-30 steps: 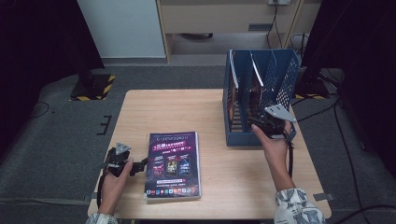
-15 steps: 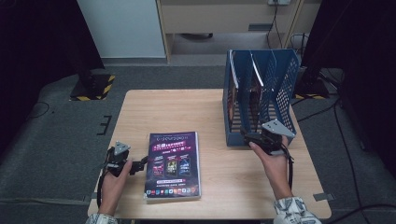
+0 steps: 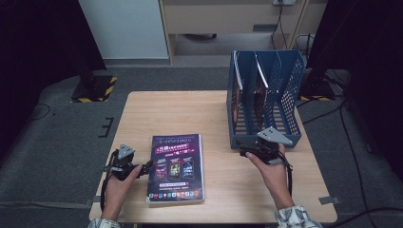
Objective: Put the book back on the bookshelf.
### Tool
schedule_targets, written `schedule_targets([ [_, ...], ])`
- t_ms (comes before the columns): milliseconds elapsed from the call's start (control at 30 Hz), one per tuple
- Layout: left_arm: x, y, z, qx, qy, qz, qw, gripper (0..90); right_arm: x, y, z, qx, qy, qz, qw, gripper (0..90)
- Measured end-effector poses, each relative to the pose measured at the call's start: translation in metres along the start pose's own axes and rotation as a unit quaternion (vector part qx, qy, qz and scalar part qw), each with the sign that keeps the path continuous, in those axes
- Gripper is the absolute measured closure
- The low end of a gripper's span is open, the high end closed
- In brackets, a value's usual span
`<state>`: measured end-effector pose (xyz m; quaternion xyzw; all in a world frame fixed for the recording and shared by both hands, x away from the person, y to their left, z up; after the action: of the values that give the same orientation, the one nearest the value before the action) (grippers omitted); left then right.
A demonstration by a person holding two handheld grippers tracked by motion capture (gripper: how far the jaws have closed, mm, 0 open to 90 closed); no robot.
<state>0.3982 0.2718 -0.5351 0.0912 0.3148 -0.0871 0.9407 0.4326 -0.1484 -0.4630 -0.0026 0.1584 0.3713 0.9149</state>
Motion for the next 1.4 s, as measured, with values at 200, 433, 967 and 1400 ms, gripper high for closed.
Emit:
schedule_targets([
  [200, -0.003, -0.003, 0.002, 0.006, -0.004, -0.004, 1.0, 12.9, 0.008, 0.02, -0.001, -0.024, 0.018, 0.02, 0.9993, 11.5],
  [433, -0.006, -0.01, 0.003, 0.017, -0.009, -0.012, 0.9997, 19.1, 0.019, 0.039, -0.007, -0.035, 0.033, 0.051, 0.9975, 20.4],
  [967, -0.009, -0.019, 0.004, 0.029, -0.009, -0.019, 0.9994, 34.8, 0.041, 0.077, -0.027, -0.067, 0.077, 0.115, 0.9882, 46.1],
  [1400, -0.008, -0.019, 0.004, 0.025, -0.01, -0.011, 0.9996, 46.8, 0.05, 0.089, -0.039, -0.074, 0.109, 0.142, 0.9811, 61.7],
])
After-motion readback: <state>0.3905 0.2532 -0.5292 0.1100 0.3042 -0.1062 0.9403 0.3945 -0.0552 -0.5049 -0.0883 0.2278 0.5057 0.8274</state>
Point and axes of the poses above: each handheld gripper's, and its own axes: x roughly forward along the jaws, z roughly out of its top, y roughly to its left, the point moved 5 cm from there along x, roughly forward along the jaws, and after that the axes turned 14 degrees about z, right-handed, at the moved point
